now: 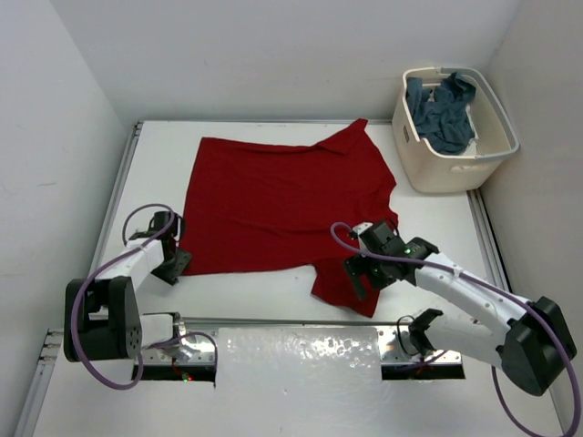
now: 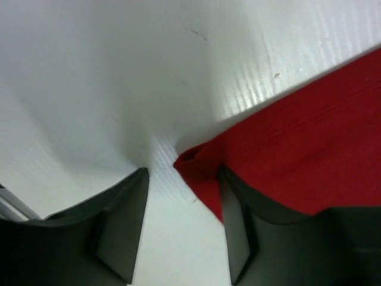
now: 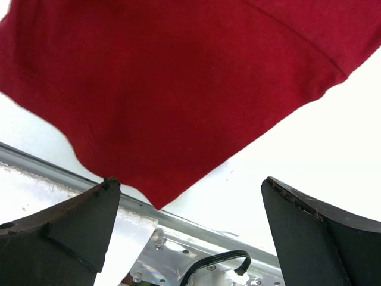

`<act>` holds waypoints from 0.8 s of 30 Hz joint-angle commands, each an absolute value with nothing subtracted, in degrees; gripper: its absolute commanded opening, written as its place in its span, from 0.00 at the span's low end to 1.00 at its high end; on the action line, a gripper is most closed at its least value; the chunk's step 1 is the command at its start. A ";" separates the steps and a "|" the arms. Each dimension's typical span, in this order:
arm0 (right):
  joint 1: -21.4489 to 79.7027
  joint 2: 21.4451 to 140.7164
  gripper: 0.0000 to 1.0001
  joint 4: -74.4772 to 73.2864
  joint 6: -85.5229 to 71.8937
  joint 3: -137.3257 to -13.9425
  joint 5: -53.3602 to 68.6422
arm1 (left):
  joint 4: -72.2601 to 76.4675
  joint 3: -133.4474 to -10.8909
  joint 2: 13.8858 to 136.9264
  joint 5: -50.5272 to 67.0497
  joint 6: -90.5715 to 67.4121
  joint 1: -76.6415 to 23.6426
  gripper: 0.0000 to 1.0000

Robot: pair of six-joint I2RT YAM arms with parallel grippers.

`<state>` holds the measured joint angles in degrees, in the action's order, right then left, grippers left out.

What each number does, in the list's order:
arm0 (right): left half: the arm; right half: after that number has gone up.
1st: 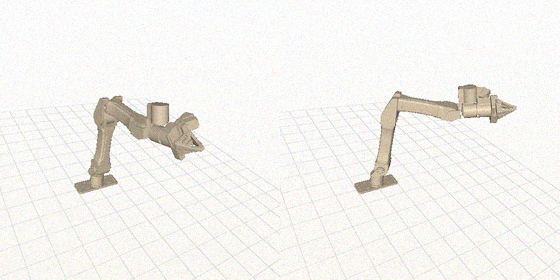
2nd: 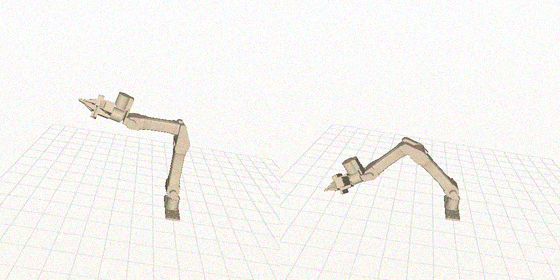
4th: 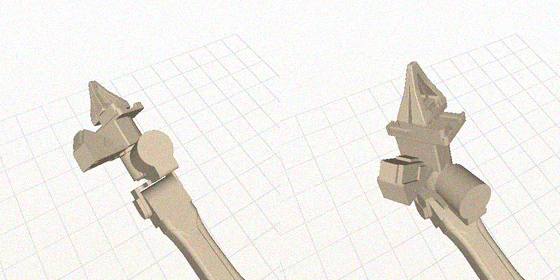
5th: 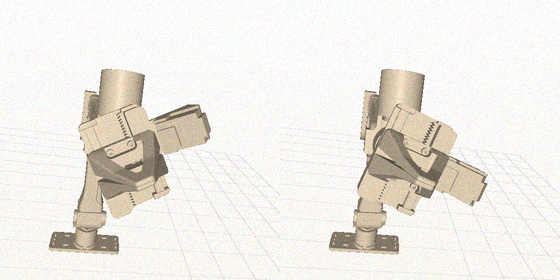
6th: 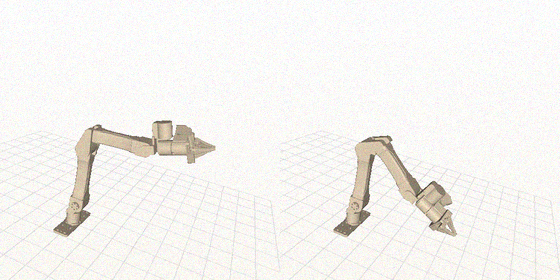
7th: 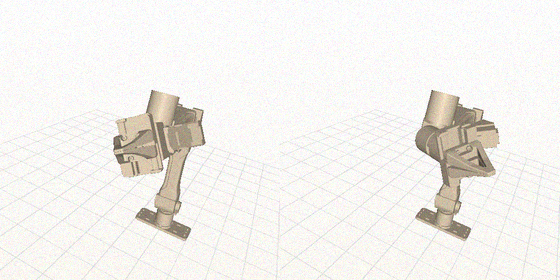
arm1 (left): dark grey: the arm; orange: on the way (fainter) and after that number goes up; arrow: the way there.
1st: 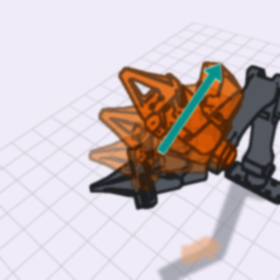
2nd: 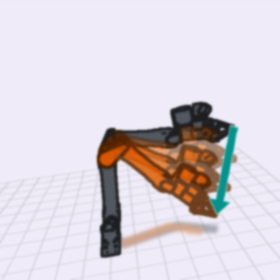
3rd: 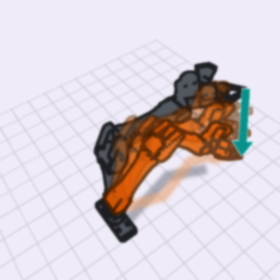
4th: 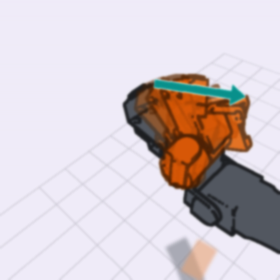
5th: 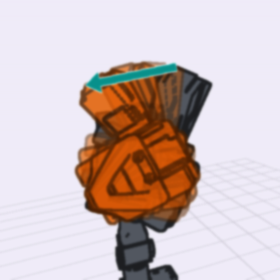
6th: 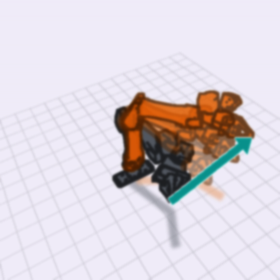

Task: Fold and stack the t-shirts
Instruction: Grap the side of the flattened tshirt closest away from the robot with both arms

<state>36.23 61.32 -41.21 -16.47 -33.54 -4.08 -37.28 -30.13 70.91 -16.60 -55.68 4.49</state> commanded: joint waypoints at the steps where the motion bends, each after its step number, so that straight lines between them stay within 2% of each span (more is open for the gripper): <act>1: 36.74 59.85 0.99 -40.34 -18.28 -32.96 -4.75 | -32.96 -29.27 72.42 -16.88 -55.55 4.92 0.41; 3: 37.09 60.12 0.99 -39.91 -19.16 -32.09 -4.22 | -31.56 -29.09 73.64 -16.70 -55.11 4.92 0.28; 6: 39.36 60.38 0.99 -38.94 -18.81 -30.50 -3.00 | -31.12 -29.79 75.05 -16.79 -54.58 4.83 0.17; 9: 44.72 60.82 0.99 -37.80 -17.05 -30.50 -3.16 | -30.67 -30.50 75.85 -16.88 -53.70 4.83 0.00; 14: 53.41 63.28 0.99 -32.62 -15.74 -30.68 -3.44 | -29.45 -30.41 76.11 -15.12 -52.39 4.83 0.00; 21: 57.57 70.40 0.92 -26.38 -17.57 -28.92 -5.72 | -29.09 -30.76 75.85 -14.06 -52.38 4.92 0.00; 24: 57.57 71.19 0.81 -25.32 -18.19 -27.51 -6.23 | -29.00 -31.11 75.67 -13.89 -52.73 4.83 0.00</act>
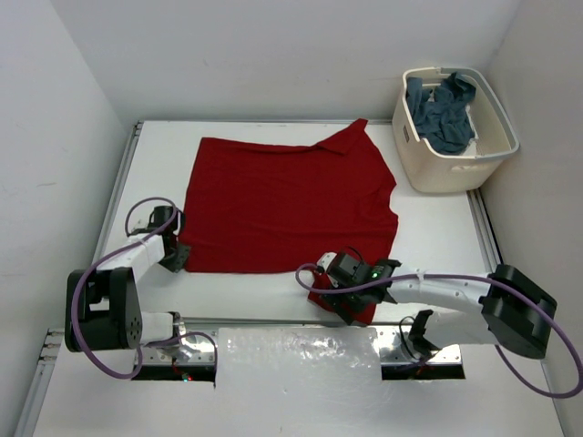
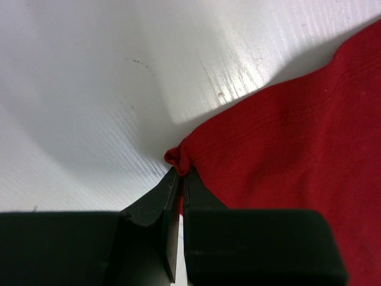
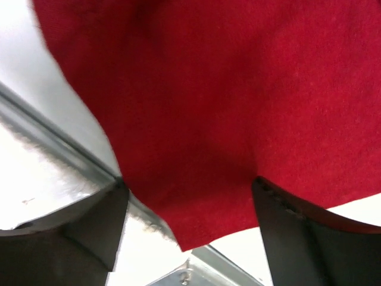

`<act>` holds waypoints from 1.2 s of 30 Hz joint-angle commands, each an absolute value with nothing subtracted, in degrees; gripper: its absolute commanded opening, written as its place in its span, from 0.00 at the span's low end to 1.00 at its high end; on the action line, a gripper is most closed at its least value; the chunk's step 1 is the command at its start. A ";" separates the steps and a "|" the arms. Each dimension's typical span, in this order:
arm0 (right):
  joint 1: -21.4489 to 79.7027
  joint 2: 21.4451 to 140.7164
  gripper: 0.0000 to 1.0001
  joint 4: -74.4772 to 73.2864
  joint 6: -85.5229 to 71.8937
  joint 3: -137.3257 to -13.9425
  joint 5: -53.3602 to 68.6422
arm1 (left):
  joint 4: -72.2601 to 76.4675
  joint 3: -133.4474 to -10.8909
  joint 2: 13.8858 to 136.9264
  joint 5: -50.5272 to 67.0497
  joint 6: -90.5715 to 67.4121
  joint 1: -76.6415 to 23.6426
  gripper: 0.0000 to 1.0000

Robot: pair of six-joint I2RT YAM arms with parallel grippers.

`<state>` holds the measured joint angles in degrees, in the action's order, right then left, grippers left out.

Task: Fold and stack the t-shirts
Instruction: Grap the side of the flattened tshirt closest away from the robot with both arms, then fold the flattened tshirt in 1/3 of the way

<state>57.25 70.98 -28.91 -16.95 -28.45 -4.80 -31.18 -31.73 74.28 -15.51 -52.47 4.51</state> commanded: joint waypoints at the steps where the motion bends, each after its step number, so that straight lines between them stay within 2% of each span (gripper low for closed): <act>1: 57.48 71.71 0.76 -25.40 -18.63 -27.34 -6.94 | -29.00 -30.94 75.59 -13.80 -52.82 4.83 0.00; 4: 57.48 73.65 0.60 -25.23 -20.03 -26.55 -9.22 | -28.74 -30.67 74.97 -13.71 -52.73 4.83 0.00; 5: 57.57 74.17 0.47 -24.09 -20.30 -25.59 -9.32 | -28.57 -30.67 74.80 -13.54 -52.65 4.83 0.00; 7: 57.48 74.27 0.34 -23.47 -21.87 -24.53 -10.19 | -28.57 -30.76 74.53 -13.10 -52.30 4.92 0.00; 8: 57.39 74.09 0.21 -23.12 -21.97 -24.43 -9.93 | -28.48 -30.67 74.44 -13.01 -51.77 4.83 0.00; 10: 57.48 72.95 0.09 -23.64 -22.06 -24.78 -9.32 | -29.09 -30.94 74.36 -12.83 -51.42 4.92 0.00; 12: 57.48 71.12 0.00 -26.09 -21.97 -26.01 -7.92 | -30.14 -31.11 74.01 -12.57 -51.06 4.83 0.00; 14: 57.48 69.70 0.00 -28.29 -21.97 -26.98 -1.87 | -32.34 -31.03 72.78 -12.66 -50.98 4.83 0.00; 17: 57.57 66.89 0.00 -33.63 -22.68 -27.86 0.95 | -35.67 -30.85 70.23 -12.74 -51.15 4.92 0.00; 22: 57.57 63.38 0.00 -38.84 -22.33 -29.18 4.04 | -40.16 -31.03 65.32 -13.63 -52.12 4.92 0.00; 26: 57.13 64.33 0.00 -39.73 -20.92 -31.99 1.15 | -40.61 -32.07 63.28 -13.01 -53.35 4.83 0.00; 33: 45.03 68.29 0.00 -39.73 -20.22 -42.87 -3.60 | -38.24 -39.11 67.40 -12.30 -52.74 4.83 0.00; 36: 41.15 70.74 0.00 -40.77 -15.31 -48.48 -4.82 | -36.05 -42.27 70.82 -11.00 -52.65 4.83 0.00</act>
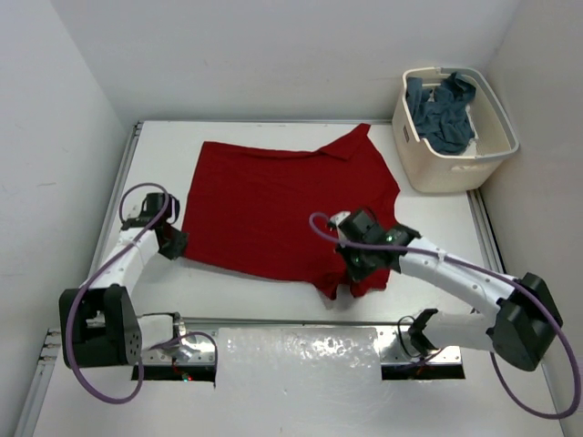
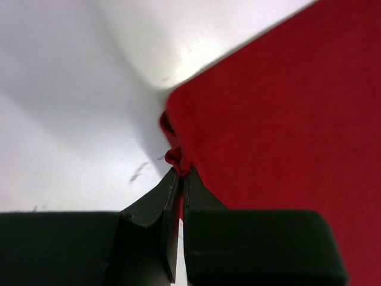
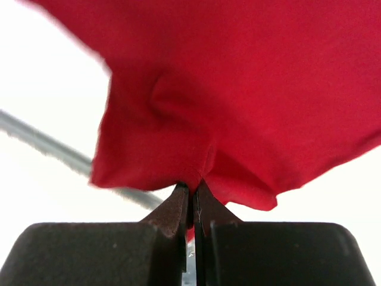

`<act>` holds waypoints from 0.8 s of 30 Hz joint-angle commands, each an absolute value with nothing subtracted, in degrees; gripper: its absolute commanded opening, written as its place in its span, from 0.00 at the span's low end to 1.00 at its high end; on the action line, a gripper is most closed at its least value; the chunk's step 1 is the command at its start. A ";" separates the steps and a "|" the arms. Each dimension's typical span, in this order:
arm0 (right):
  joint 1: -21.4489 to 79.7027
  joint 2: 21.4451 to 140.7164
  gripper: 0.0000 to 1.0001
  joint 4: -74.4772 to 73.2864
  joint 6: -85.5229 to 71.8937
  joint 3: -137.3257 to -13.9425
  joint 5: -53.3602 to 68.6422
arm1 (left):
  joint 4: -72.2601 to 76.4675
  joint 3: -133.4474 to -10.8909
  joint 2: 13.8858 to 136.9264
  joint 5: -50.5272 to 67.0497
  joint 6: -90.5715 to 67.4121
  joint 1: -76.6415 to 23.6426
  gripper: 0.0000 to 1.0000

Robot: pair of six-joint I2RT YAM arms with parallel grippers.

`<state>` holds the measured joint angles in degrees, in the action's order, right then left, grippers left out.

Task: Fold and stack the t-shirts
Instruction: Fold the flattened tshirt in 1/3 of the way

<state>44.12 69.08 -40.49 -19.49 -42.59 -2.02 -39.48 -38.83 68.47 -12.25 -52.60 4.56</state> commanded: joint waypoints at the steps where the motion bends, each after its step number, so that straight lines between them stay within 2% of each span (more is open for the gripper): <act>1: 40.44 71.80 0.00 -42.35 -13.99 -50.26 -4.75 | -35.86 -44.71 71.97 -10.73 -52.65 4.92 0.00; 11: 27.88 83.66 0.00 -40.69 -5.98 -66.60 -3.43 | -33.66 -58.61 85.93 -9.76 -53.00 4.83 0.00; 24: 21.10 96.50 0.00 -40.69 2.02 -80.15 -4.48 | -33.66 -73.73 98.87 -8.96 -51.94 4.83 0.00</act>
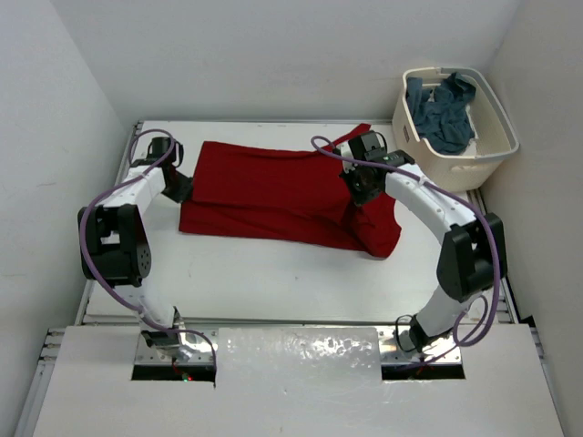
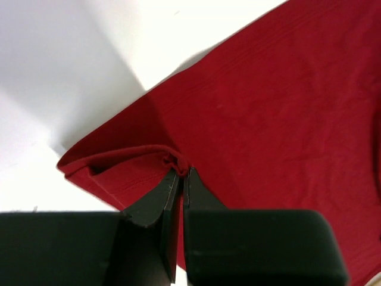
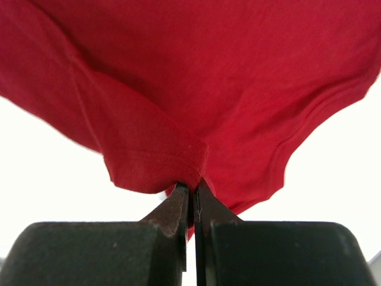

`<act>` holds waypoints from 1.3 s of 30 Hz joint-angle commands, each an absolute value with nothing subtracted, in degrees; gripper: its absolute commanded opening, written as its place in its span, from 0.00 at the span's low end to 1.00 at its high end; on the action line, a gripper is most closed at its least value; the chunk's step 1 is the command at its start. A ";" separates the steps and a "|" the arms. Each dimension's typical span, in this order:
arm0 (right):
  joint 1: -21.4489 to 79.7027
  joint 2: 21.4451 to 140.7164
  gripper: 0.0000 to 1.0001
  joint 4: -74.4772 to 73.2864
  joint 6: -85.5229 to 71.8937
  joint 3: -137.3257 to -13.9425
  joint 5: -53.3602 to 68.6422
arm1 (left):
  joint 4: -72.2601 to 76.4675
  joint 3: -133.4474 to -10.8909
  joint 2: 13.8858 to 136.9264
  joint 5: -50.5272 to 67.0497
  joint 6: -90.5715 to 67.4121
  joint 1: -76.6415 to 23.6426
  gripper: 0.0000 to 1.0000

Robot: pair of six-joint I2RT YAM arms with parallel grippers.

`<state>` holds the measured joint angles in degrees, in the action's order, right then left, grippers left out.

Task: Fold and stack the t-shirts
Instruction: Fold the flattened tshirt in 1/3 of the way

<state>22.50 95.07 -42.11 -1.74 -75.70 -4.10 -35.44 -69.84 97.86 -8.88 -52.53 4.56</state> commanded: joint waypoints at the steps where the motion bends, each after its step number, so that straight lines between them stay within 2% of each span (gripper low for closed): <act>1: 20.66 97.46 0.00 -40.78 3.24 -81.03 -4.05 | -33.84 -74.18 99.49 -8.79 -51.68 4.83 0.00; 6: 18.37 103.09 0.00 -40.69 8.95 -85.95 -4.04 | -33.05 -76.02 103.09 -8.53 -51.06 4.75 0.00; 15: 16.96 113.97 0.00 -40.78 30.12 -95.79 -3.52 | -29.97 -77.96 109.16 -5.62 -50.71 4.40 0.00; 21: 16.70 121.54 0.00 -45.61 29.80 -106.69 -4.66 | -31.73 -78.84 109.42 -9.93 -50.72 4.48 0.00; 24: 16.70 123.13 0.07 -44.39 28.57 -107.22 -4.57 | -31.81 -79.10 109.69 -10.37 -50.19 4.48 0.00; 25: 16.70 124.00 0.13 -44.04 27.69 -107.57 -4.83 | -32.08 -79.36 110.38 -10.37 -50.10 4.40 0.00; 26: 16.70 124.45 0.24 -42.38 26.82 -107.84 -5.44 | -32.43 -79.97 110.83 -10.20 -49.92 4.39 0.01; 27: 16.79 125.06 0.39 -41.84 25.15 -108.10 -6.06 | -32.87 -80.15 111.18 -9.85 -49.66 4.48 0.24; 29: 16.79 127.00 0.73 -39.83 22.43 -109.77 -8.07 | -33.31 -80.68 111.62 -9.06 -49.31 4.40 0.44; 30: 16.70 127.52 0.76 -39.12 19.54 -110.30 -10.87 | -33.57 -80.86 111.45 -8.88 -49.13 4.48 0.62; 32: 16.70 128.49 0.86 -37.97 16.80 -112.32 -12.65 | -33.92 -81.21 110.13 -9.49 -49.04 4.40 0.85; 33: 16.70 128.41 0.87 -37.97 14.70 -112.93 -12.92 | -34.53 -81.38 109.43 -9.84 -49.04 4.39 0.99; 35: 16.79 126.23 0.88 -36.49 12.58 -112.24 -13.53 | -35.15 -82.00 106.80 -12.64 -49.22 4.48 1.00; 36: 16.70 124.91 0.99 -35.87 11.35 -109.80 -13.54 | -35.50 -82.00 104.61 -13.70 -49.22 4.48 1.00; 39: 16.70 118.23 0.99 -33.23 6.01 -103.91 -12.05 | -34.55 -81.30 101.26 -14.86 -48.52 4.48 1.00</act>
